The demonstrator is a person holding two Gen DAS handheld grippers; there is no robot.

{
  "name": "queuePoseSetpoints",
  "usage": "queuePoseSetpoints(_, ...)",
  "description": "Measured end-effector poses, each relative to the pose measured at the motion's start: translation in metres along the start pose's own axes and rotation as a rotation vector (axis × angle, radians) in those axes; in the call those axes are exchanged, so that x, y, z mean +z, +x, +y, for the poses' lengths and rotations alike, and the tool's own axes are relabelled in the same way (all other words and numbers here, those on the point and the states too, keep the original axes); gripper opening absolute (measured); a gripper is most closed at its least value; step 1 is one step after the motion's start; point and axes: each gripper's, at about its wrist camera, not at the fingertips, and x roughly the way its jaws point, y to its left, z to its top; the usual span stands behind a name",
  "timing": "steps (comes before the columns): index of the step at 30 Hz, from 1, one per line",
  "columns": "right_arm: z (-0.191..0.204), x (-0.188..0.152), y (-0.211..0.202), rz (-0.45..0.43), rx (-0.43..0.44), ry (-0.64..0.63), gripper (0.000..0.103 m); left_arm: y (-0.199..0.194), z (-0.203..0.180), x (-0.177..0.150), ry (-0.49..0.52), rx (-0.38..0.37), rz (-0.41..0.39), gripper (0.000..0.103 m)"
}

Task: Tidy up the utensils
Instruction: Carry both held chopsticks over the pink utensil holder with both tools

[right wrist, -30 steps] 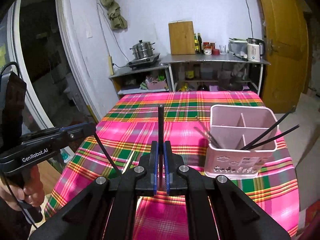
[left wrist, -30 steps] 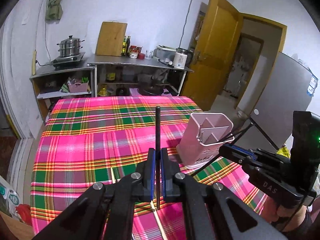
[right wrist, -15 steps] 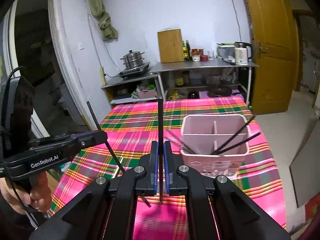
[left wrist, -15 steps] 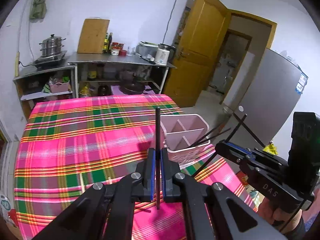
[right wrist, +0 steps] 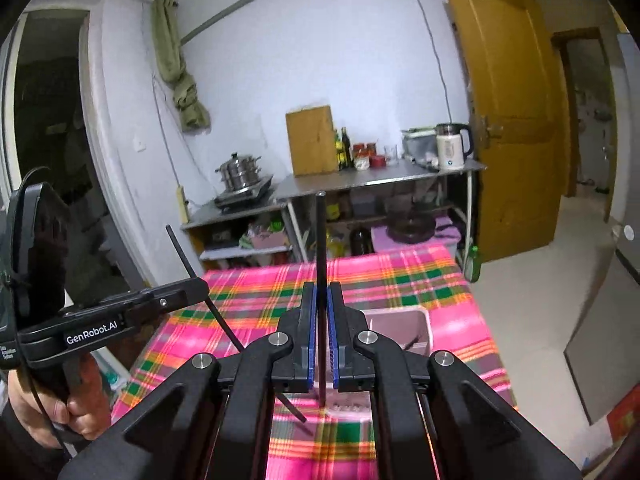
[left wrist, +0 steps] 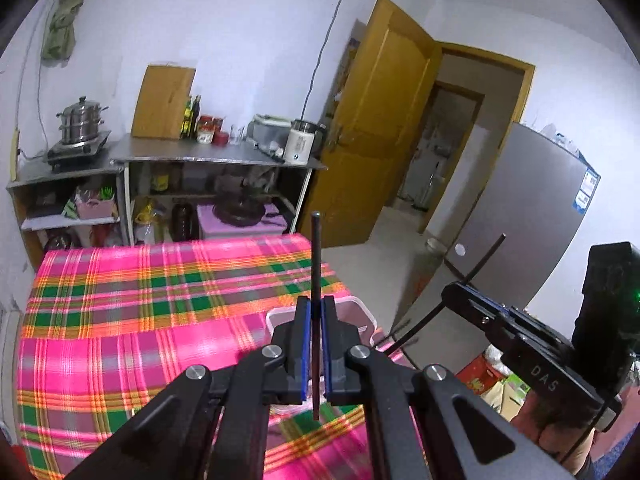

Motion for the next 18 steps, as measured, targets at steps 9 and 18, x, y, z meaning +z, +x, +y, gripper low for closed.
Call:
queuePoseSetpoints(9, -0.017, 0.013, 0.021, -0.031, -0.040, 0.012, 0.005, 0.034, -0.006, 0.023, 0.035, 0.027, -0.033, 0.005)
queuePoseSetpoints(18, -0.021, -0.009, 0.058, 0.037, -0.070, -0.009, 0.005, 0.078, 0.010, -0.003, 0.015, 0.031, 0.022, 0.005)
